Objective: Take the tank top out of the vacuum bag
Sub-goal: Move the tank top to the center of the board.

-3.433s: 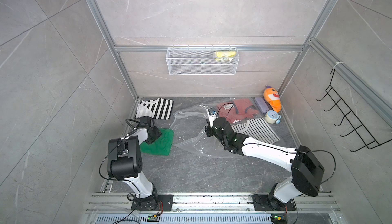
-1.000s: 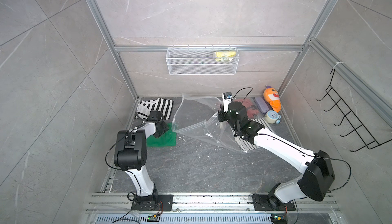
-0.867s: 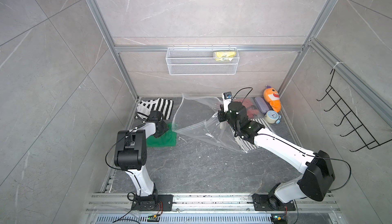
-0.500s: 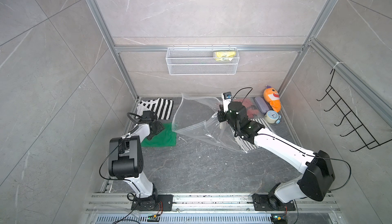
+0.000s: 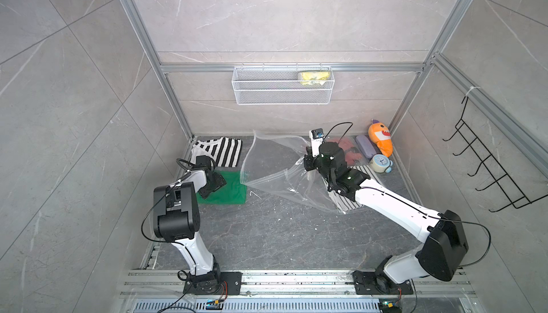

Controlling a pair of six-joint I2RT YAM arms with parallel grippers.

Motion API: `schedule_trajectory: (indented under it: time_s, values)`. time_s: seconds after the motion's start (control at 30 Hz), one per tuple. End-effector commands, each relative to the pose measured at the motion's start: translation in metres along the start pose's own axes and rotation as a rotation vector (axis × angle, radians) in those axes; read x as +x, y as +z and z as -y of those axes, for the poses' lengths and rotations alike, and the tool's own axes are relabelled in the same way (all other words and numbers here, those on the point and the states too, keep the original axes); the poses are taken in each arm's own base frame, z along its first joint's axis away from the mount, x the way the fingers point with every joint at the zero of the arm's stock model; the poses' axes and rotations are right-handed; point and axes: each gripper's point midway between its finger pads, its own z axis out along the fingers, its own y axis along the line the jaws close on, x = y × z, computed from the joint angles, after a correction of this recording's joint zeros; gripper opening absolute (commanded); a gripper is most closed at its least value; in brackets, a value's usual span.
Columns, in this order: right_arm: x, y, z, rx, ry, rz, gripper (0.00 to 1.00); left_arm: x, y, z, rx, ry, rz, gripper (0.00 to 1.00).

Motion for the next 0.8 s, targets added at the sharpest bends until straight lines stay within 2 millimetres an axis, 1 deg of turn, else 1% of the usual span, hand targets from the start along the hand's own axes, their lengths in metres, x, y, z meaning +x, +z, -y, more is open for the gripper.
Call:
schedule_trajectory:
  time_s: [0.0,0.2,0.3,0.5,0.57,0.67,0.77]
  values:
    - [-0.012,-0.005,0.003,0.003,0.029,0.039,0.00,0.002,0.004,-0.001,-0.009,0.040,-0.037,0.80]
    - [-0.013,-0.005,0.003,0.001,0.030,0.043,0.00,-0.002,0.009,0.002,-0.011,0.039,-0.057,0.76]
    - [-0.011,-0.004,0.003,0.003,0.028,0.040,0.00,-0.001,0.009,0.008,0.023,0.018,-0.056,0.75]
    - [-0.012,-0.006,0.004,0.005,0.027,0.040,0.00,-0.004,0.009,0.004,0.004,-0.003,-0.048,0.74]
    - [-0.011,-0.006,0.003,0.003,0.027,0.040,0.00,-0.007,0.001,0.003,-0.006,-0.013,-0.025,0.74]
    - [-0.012,-0.007,0.003,-0.001,0.028,0.040,0.00,-0.013,-0.021,0.009,0.013,-0.009,0.047,0.74]
    - [-0.015,-0.008,0.003,-0.004,0.024,0.049,0.00,-0.013,-0.048,0.025,-0.026,0.086,0.114,0.73]
